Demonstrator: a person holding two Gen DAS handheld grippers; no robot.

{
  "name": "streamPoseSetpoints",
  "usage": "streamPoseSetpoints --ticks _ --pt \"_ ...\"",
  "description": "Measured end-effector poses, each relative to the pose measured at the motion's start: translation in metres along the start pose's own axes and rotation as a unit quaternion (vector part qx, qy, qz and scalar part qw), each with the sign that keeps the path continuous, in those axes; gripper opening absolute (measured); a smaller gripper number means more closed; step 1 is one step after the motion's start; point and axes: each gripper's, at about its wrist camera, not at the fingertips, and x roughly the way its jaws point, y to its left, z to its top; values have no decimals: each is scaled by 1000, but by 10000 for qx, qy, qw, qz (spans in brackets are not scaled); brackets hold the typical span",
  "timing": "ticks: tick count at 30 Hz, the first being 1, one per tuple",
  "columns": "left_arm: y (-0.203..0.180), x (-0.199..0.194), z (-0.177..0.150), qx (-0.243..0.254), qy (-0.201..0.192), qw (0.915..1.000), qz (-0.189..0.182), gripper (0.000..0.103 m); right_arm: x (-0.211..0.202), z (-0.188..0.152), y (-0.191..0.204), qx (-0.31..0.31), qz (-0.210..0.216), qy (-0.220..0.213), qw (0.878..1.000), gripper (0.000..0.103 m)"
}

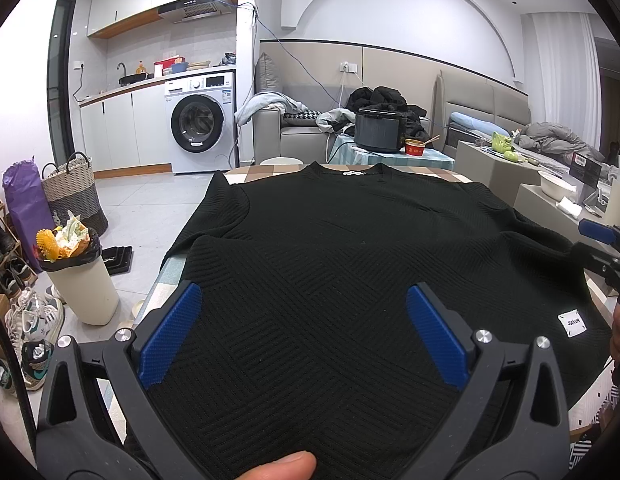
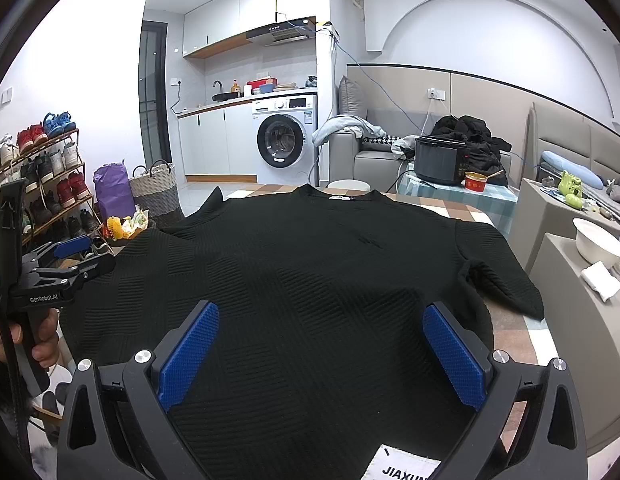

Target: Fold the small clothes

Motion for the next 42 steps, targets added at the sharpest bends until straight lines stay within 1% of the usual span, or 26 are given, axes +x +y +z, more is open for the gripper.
streamPoseSetpoints --ticks 8,15,23,28,31,32,35,39,42 --pt "0 0 0 3 -2 10000 5 102 1 1 -1 27 -19 5 10000 103" --pt "-1 1 0 30 -4 10000 -1 102 6 1 -2 35 -41 93 9999 103" --pt "-2 9 0 113 140 9998 -54 102 15 -2 -5 72 -142 283 9995 103" --pt "-4 21 4 293 293 9991 -33 102 24 0 -16 270 -353 513 9977 103" --pt "-3 27 13 263 336 9991 -42 102 29 3 -24 485 -449 677 9955 103" --pt "-1 28 16 233 356 9991 -73 102 32 5 -27 564 -508 769 9941 103" --pt "3 32 26 188 412 9990 -55 102 39 11 -34 888 -757 851 9895 103" --pt "13 41 38 -10 518 9986 -92 102 51 11 -32 1255 -1068 1012 9811 103" --pt "25 57 47 -265 655 9974 -142 102 60 11 -29 1260 -1230 1064 9786 103"
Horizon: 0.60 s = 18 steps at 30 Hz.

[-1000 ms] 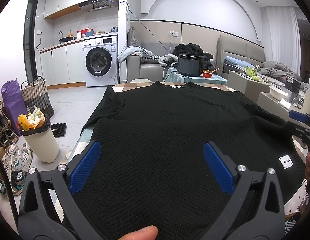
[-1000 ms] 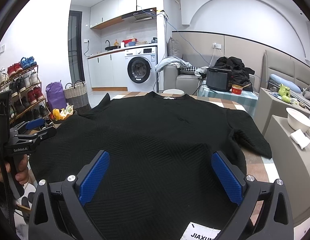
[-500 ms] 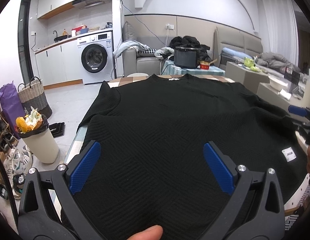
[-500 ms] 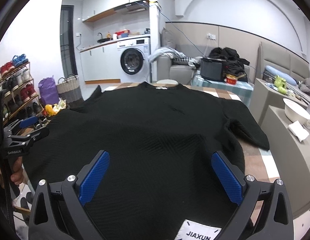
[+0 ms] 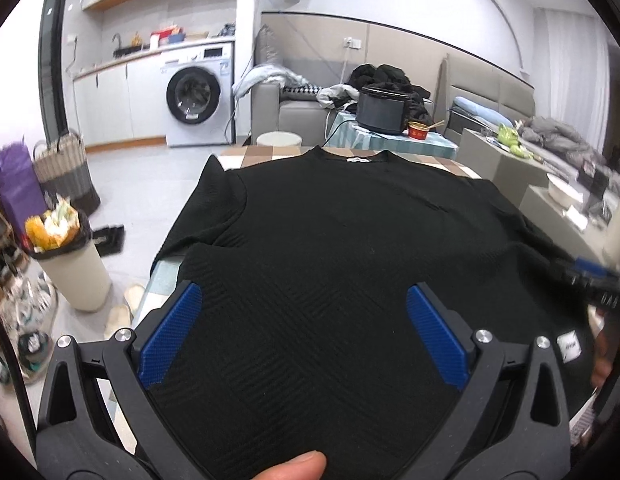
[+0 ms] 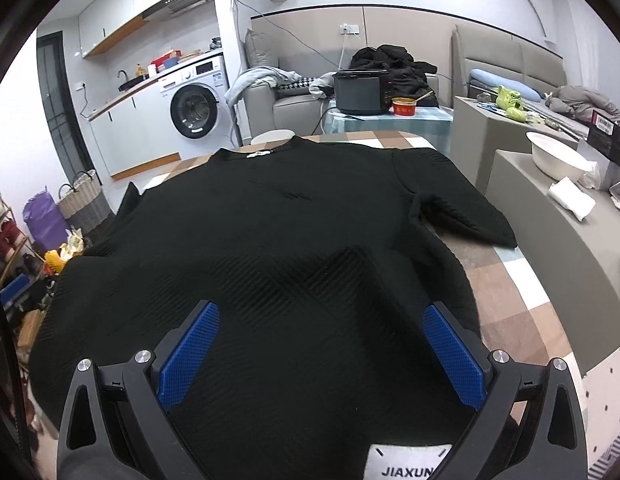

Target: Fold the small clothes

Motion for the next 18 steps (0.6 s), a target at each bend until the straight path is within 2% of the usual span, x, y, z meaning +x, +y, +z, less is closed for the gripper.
streamPoseSetpoints --ticks 2,6,12,18 --pt "10 10 7 -144 138 9998 2 102 8 2 1 87 -117 72 9999 103" --pt "23 29 19 -330 363 9987 123 102 15 6 -1 217 122 117 9996 103" --pt "35 52 38 -602 428 9969 276 102 21 19 -19 469 217 151 9985 103" --pt "39 75 50 -561 515 9962 429 102 30 37 -35 848 397 184 9954 103"
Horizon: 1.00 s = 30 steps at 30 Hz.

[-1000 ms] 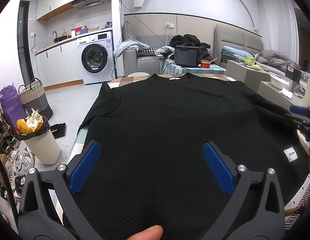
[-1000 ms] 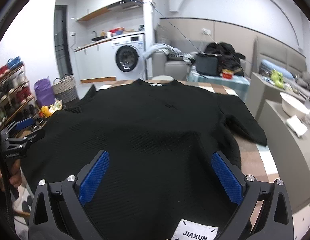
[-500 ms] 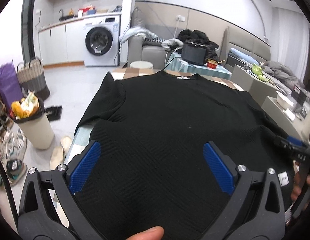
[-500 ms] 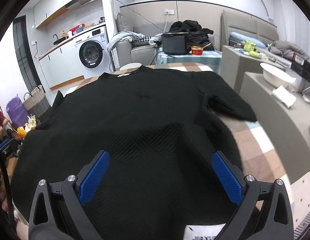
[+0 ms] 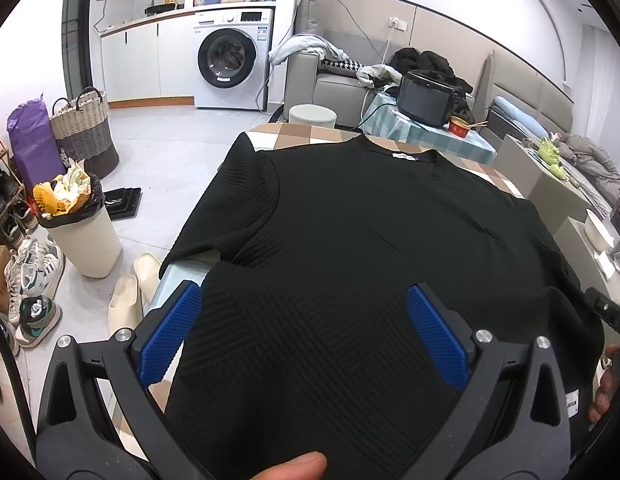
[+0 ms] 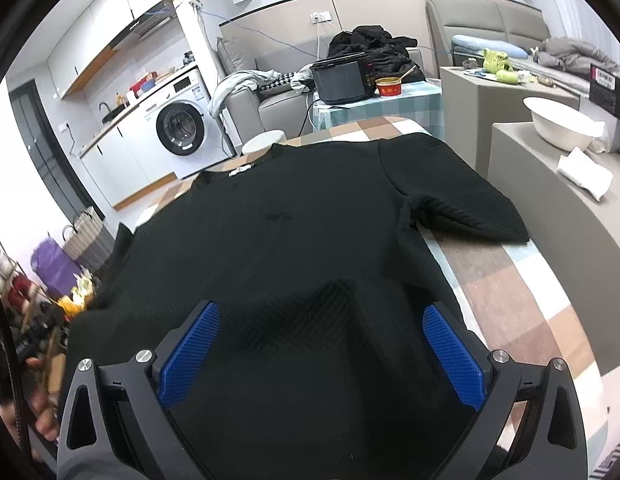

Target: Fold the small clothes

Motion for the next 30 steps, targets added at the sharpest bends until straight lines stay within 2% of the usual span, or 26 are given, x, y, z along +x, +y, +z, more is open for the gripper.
streamPoseSetpoints --ticks 4,7,9,12,15,18,20,24,26,28,30 --pt "8 16 12 -55 6 10000 44 101 9 12 0 -10 124 56 9999 103" --pt "20 26 18 -114 -38 9999 31 89 14 18 -5 39 233 50 9997 103" --pt "26 30 21 -141 -24 9999 12 85 14 21 -16 196 281 19 9994 101" --pt "40 35 26 -235 -93 9996 139 85 12 26 -49 708 428 -82 9965 93" --pt "61 40 29 -515 -142 9984 166 85 14 31 -90 1380 506 -40 9891 92" --pt "82 44 28 -773 -112 9967 199 85 16 33 -133 2079 540 -98 9766 86" --pt "93 47 26 -795 -121 9965 246 85 18 36 -153 2375 453 -103 9703 85" --pt "101 59 23 -671 -53 9974 270 85 31 42 -173 2874 678 -21 9554 85" --pt "100 64 21 -609 -30 9978 276 85 40 48 -177 2979 582 15 9528 84" --pt "96 69 21 -535 -36 9982 285 85 45 57 -179 2922 116 46 9563 79" --pt "92 73 22 -463 -62 9985 298 85 43 65 -181 2733 -291 -23 9615 79"
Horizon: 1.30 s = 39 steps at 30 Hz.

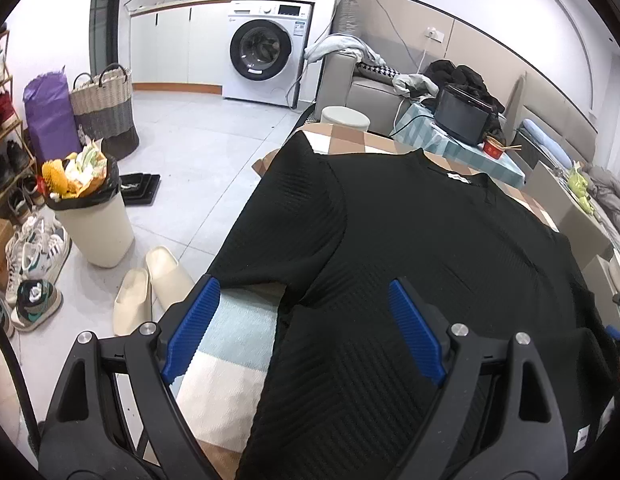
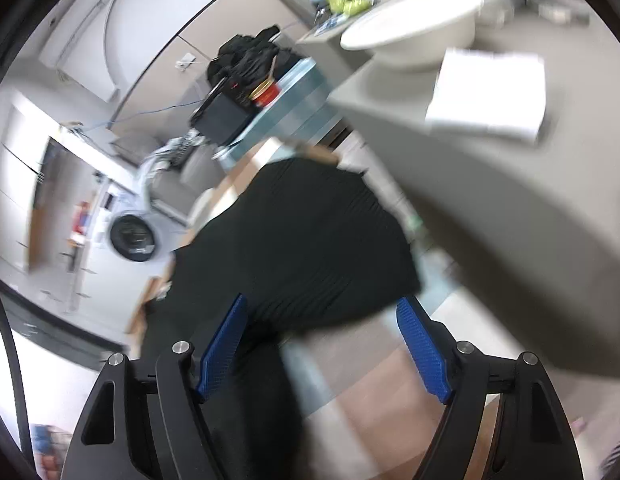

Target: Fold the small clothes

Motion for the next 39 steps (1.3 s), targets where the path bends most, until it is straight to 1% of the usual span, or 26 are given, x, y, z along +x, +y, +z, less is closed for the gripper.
streamPoseSetpoints --ticks 1,4,6,8,10,13,15,16,17,18,19,21,25,26,28,29,31,34,36,39 --pt "-5 0 -1 40 -6 10000 11 85 1 1 0 -41 -108 -10 9999 79" --pt "-16 1 -2 117 16 9999 -13 85 17 9 -6 -207 -391 182 9989 78" --pt "-20 7 -3 159 69 9998 -48 85 29 11 -6 -467 -600 297 9967 72" --pt "-23 11 -4 200 110 9997 -43 85 37 14 -5 -697 -824 286 9938 70" --pt "-28 13 -5 222 146 9996 -54 85 45 17 -5 -813 -1039 393 9905 68" --pt "-34 18 -5 257 194 9994 -101 85 61 18 -4 -1125 -1307 490 9838 60" --pt "-38 19 -5 285 195 9993 -119 85 62 18 -2 -1257 -1278 412 9829 51" --pt "-39 19 -4 297 191 9993 -132 85 60 20 -2 -1362 -1313 308 9815 36" --pt "-41 19 -5 310 187 9992 -159 85 58 21 -1 -1429 -1375 221 9799 17" --pt "-42 18 -4 317 188 9992 -174 85 56 22 1 -1453 -1417 167 9790 11" --pt "-43 18 -5 326 182 9991 -178 85 53 26 1 -1455 -1347 107 9801 6" --pt "-44 18 -4 328 170 9991 -186 85 48 29 9 -1544 -1270 -27 9798 6" --pt "-44 15 -4 295 145 9992 -246 85 21 35 31 -1683 -832 -447 9812 6" --pt "-42 14 -4 291 138 9992 -255 85 16 37 36 -1722 -805 -512 9804 6" --pt "-41 12 -3 275 124 9991 -304 85 6 42 51 -1829 -610 -715 9786 6" --pt "-42 11 -3 264 115 9990 -341 85 3 45 58 -1878 -566 -752 9777 6" --pt "-41 7 -3 256 87 9989 -384 85 -1 49 78 -2005 -306 -819 9758 6" --pt "-38 2 -4 217 46 9987 -455 85 -2 49 119 -2404 20 -869 9668 6" --pt "-38 -2 -3 185 23 9987 -477 85 -1 43 152 -2739 334 -802 9578 6" --pt "-35 -10 -1 154 -51 9984 -533 85 6 16 207 -3385 901 -503 9353 5"
